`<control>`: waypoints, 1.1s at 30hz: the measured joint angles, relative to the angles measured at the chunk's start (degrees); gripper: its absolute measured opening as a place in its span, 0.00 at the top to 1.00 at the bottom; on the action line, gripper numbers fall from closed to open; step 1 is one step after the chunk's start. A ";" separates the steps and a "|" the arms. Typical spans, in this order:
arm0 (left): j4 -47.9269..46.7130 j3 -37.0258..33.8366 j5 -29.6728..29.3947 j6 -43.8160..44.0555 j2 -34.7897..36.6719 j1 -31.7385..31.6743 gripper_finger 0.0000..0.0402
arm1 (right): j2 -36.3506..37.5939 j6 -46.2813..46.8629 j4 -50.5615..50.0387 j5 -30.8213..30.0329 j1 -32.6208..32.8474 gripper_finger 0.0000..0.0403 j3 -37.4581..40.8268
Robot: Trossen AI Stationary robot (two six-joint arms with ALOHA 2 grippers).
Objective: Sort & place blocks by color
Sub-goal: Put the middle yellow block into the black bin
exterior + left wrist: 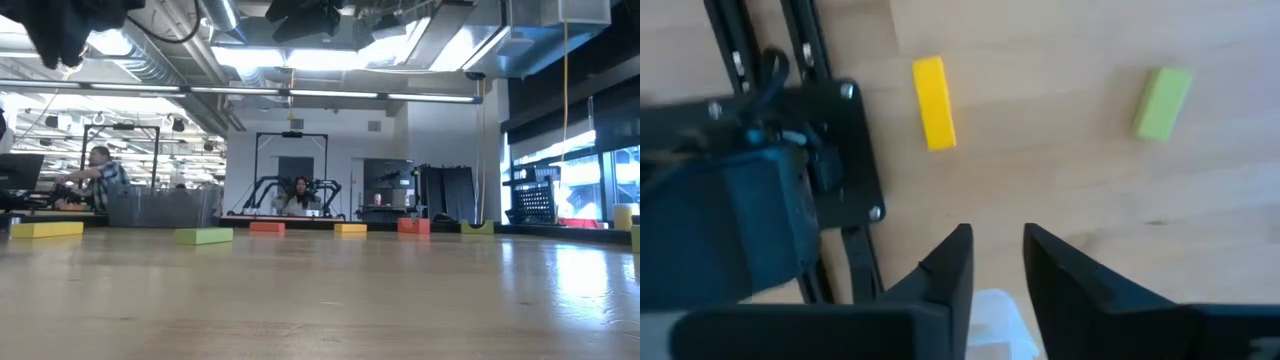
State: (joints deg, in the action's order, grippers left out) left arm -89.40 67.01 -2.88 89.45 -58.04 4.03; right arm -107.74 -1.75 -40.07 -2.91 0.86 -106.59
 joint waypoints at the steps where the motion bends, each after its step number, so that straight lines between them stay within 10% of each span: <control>1: 0.23 -0.54 0.25 0.00 0.00 0.00 0.73 | 0.00 0.01 -0.01 -0.01 0.00 0.40 0.00; 14: 2.00 -1.95 -3.49 -4.90 0.00 0.00 0.31 | 0.00 -0.14 -0.02 0.00 0.00 0.40 0.00; 33: 14.50 -15.04 -3.10 4.37 -0.94 0.13 0.29 | 0.00 -3.05 0.07 3.00 0.02 0.40 0.00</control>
State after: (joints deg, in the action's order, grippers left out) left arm -74.90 51.97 -5.98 93.82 -58.98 4.16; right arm -107.74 -4.80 -40.01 0.09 0.89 -106.59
